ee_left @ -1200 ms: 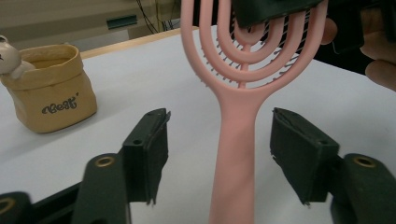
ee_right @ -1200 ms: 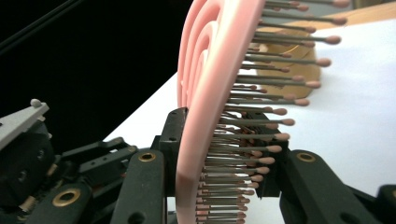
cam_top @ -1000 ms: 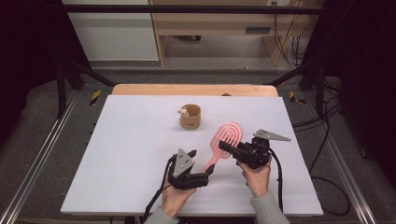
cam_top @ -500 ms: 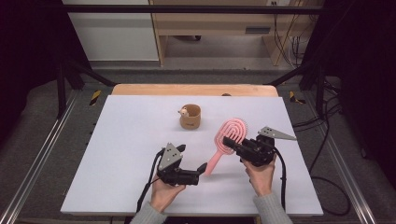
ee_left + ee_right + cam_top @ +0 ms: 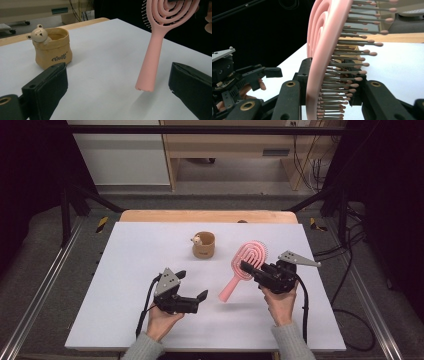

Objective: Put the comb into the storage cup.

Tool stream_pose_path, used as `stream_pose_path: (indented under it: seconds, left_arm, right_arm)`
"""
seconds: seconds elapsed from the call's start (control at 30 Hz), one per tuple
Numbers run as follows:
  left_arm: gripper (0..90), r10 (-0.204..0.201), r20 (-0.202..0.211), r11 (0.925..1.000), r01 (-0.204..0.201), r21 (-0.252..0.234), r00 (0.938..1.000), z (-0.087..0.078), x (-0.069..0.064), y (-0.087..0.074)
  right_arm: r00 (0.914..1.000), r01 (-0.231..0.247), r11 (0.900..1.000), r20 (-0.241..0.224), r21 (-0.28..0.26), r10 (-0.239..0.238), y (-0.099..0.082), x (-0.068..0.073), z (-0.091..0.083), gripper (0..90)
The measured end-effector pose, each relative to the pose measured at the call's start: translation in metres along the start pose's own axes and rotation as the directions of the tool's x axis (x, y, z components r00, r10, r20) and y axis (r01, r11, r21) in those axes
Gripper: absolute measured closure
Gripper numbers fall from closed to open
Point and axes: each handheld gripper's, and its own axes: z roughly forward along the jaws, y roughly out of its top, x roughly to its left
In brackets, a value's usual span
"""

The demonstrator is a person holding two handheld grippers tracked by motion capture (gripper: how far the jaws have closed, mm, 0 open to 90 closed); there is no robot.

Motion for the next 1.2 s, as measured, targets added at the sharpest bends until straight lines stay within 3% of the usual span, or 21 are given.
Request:
stream_pose_path:
  seconds: [0.27,0.47,0.7,1.2]
  left_arm:
    - [2.4,0.007,-0.027,0.9999,-0.007,-0.009,0.9996,-0.010,0.015,-0.005]
    - [2.4,0.038,-0.048,0.9992,-0.038,0.012,0.9981,-0.017,0.021,-0.006]
    - [2.3,0.020,-0.070,0.9998,-0.019,0.011,0.9973,-0.031,0.036,-0.013]
    - [2.4,0.006,-0.157,0.9999,-0.008,-0.007,0.9876,-0.069,0.068,-0.034]
  right_arm:
    - [0.9997,0.024,0.9997,0.009,0.001,-0.024,0.007,0.003,0.003,63.7]
    - [0.9987,0.048,0.9988,0.017,0.005,-0.049,0.014,0.006,0.003,63.7]
    - [0.9964,0.077,0.9968,0.035,0.018,-0.078,0.023,0.010,0.005,63.8]
    - [0.9940,0.097,0.9953,0.051,0.003,-0.097,0.037,0.013,0.010,63.8]
